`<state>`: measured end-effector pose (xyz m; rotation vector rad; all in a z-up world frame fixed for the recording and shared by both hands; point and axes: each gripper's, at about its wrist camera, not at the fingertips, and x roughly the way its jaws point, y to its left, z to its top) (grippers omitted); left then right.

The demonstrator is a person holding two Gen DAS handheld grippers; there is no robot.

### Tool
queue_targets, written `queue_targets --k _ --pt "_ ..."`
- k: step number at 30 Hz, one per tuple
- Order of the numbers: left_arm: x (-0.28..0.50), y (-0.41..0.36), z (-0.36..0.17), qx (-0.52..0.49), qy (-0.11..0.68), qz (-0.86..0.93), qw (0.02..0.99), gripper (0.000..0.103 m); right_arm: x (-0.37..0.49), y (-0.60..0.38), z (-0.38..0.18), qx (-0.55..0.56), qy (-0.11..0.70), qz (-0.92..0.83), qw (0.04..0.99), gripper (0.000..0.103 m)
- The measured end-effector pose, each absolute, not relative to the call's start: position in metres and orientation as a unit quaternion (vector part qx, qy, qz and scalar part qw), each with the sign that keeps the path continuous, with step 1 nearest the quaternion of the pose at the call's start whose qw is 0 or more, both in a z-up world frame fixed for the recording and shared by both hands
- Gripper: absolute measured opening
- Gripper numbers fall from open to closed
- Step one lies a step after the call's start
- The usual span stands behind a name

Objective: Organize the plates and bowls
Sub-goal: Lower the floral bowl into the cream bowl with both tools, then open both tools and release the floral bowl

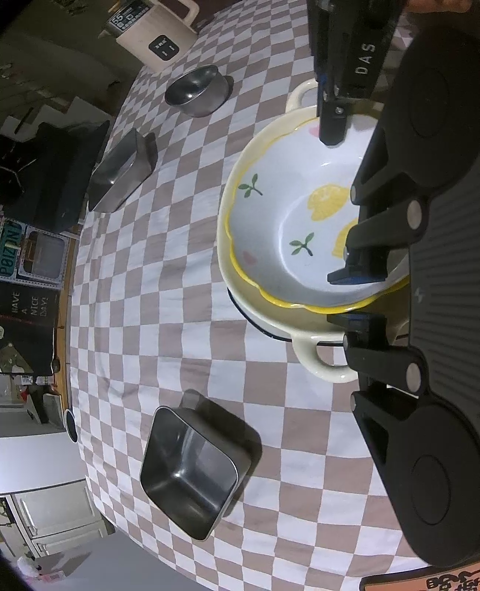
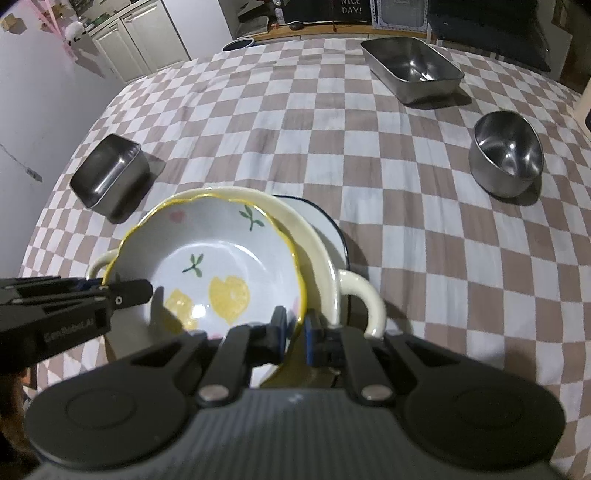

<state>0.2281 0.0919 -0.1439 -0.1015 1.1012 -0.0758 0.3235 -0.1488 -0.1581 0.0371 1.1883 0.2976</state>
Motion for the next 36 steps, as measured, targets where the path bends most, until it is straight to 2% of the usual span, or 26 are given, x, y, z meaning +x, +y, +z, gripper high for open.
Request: queue_targets --k 5,11,25,28,30,33,35,36 --pt "0.229 0.093 -0.144 -0.05 0.528 -0.04 0.847 0.015 0.324 -0.152 -0.157 0.022 0.56 0.144 0.816 0.013" --pt "0.228 0.096 -0.143 -0.058 0.533 -0.041 0.843 0.015 0.325 -0.158 -0.156 0.053 0.565 0.153 0.809 0.019" --pt "0.22 0.1 -0.125 -0.07 0.51 -0.042 0.856 0.023 0.315 -0.165 -0.148 0.06 0.558 0.17 0.81 0.02" --pt "0.218 0.103 -0.12 -0.082 0.504 -0.046 0.858 0.025 0.312 -0.17 -0.141 0.062 0.544 0.168 0.82 0.025" --pt "0.216 0.107 -0.114 -0.096 0.493 -0.046 0.863 0.034 0.31 -0.171 -0.134 0.066 0.53 0.175 0.827 0.029" --pt "0.214 0.114 -0.101 -0.106 0.462 -0.031 0.88 0.055 0.31 -0.172 -0.125 0.074 0.504 0.186 0.84 0.041" --pt "0.214 0.122 -0.093 -0.117 0.439 -0.016 0.891 0.078 0.311 -0.17 -0.119 0.073 0.485 0.19 0.851 0.048" --pt "0.214 0.126 -0.089 -0.124 0.427 -0.006 0.896 0.082 0.312 -0.169 -0.116 0.072 0.475 0.19 0.856 0.054"
